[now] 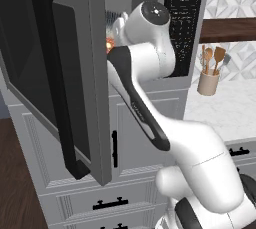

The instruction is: Open the microwave, place the bowl with waffle inside the microwave, then close the microwave door and turn it on.

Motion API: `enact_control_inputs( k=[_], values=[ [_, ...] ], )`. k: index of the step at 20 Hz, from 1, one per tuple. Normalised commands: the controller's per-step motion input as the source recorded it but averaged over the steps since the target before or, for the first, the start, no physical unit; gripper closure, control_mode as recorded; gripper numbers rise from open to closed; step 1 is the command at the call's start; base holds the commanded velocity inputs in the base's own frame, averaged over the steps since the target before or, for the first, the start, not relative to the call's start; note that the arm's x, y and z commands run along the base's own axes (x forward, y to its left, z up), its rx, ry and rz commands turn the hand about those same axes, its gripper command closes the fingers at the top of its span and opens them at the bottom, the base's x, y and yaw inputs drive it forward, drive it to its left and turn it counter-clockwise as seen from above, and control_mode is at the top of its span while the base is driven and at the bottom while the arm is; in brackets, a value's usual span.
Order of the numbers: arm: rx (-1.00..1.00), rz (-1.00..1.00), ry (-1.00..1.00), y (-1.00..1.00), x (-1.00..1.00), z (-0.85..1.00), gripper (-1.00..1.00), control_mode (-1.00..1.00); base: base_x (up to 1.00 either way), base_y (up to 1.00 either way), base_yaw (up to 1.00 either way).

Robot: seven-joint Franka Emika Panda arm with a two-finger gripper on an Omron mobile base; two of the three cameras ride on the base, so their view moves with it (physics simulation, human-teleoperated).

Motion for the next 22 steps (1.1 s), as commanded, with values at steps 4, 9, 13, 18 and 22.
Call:
enact_control_inputs(
  k=[4, 9, 13, 18, 22],
  values=[
    [0.02, 0.0, 0.04, 0.0, 0.44, -0.1, 1.0, -1.0, 0.0, 0.0, 0.0],
    [0.0, 0.0, 0.06, 0.0, 0.45, -0.13, 1.0, -1.0, 0.0, 0.0, 0.0],
    [0.0, 0.0, 0.07, 0.05, 0.47, -0.17, 1.0, -1.0, 0.0, 0.0, 0.0],
    [0.0, 0.0, 0.07, 0.29, 0.5, -0.16, 1.0, -1.0, 0.0, 0.0, 0.0],
    [0.0, 0.0, 0.04, 0.42, 0.47, -0.07, 1.0, -1.0, 0.0, 0.0, 0.0]
  ],
)
